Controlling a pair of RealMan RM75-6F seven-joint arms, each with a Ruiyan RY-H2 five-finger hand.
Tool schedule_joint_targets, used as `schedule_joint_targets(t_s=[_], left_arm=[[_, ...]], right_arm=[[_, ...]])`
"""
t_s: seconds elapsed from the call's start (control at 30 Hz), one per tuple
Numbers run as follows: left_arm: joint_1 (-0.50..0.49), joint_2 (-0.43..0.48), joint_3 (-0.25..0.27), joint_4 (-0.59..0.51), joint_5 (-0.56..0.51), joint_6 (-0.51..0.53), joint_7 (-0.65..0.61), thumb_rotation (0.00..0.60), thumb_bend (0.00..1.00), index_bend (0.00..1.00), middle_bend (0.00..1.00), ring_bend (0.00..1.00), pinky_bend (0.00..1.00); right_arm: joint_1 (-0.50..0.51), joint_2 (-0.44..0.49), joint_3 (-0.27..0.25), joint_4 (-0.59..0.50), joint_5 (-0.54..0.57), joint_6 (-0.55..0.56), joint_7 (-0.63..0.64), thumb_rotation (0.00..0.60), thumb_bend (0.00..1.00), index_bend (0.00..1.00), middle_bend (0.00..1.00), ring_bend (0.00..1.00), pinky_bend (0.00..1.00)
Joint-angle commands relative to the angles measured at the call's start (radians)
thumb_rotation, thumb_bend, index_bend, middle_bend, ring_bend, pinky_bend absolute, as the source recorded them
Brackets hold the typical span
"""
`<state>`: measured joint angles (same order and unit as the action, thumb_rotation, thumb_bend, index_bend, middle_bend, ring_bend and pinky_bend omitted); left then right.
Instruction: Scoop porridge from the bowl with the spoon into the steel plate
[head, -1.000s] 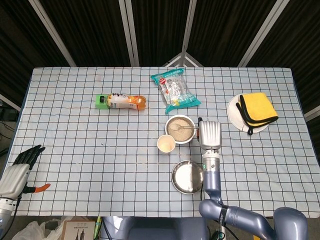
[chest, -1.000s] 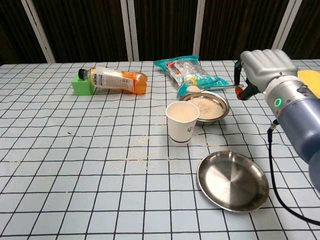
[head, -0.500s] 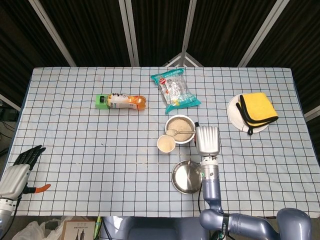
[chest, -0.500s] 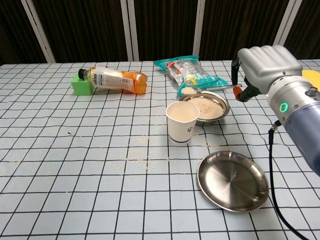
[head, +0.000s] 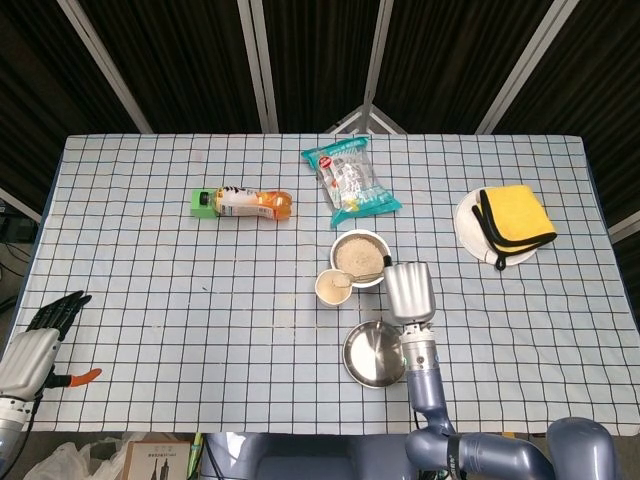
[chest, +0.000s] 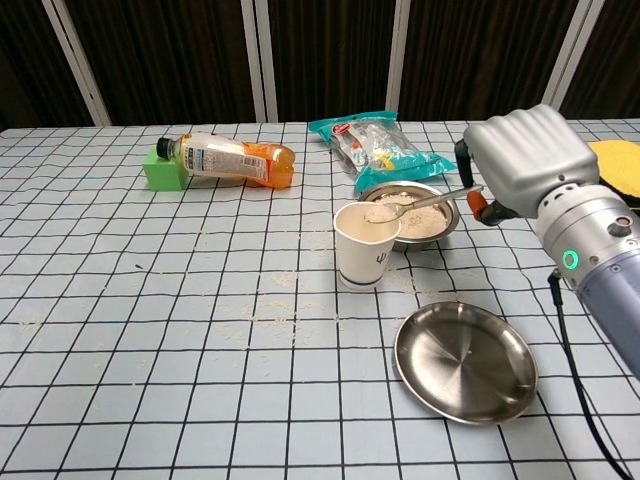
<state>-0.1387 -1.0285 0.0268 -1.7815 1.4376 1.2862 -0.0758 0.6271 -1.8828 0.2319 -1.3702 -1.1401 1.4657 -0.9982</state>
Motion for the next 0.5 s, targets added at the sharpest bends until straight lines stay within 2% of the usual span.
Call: schedule_joint_targets(t_s=[0.03,0.5], left_arm=[[0.000,0.000,0.000,-0.001,0.000,-0.001,0.000,0.600,0.00,0.00,0.00,0.00,0.00],[0.000,0.002,0.001,-0.007,-0.003,-0.003,0.000,0.600,0.00,0.00,0.00,0.00,0.00]], right_arm=[[-0.001,0.004,-0.015,0.020,-0.027,-0.002,0.010,0.600,0.56,0.65,0.95,1.00,0.98],[0.029,0.019,-0.123,0.191,-0.272,0.022,-0.009,0.600,0.56,0.65,0.95,1.00,0.98]])
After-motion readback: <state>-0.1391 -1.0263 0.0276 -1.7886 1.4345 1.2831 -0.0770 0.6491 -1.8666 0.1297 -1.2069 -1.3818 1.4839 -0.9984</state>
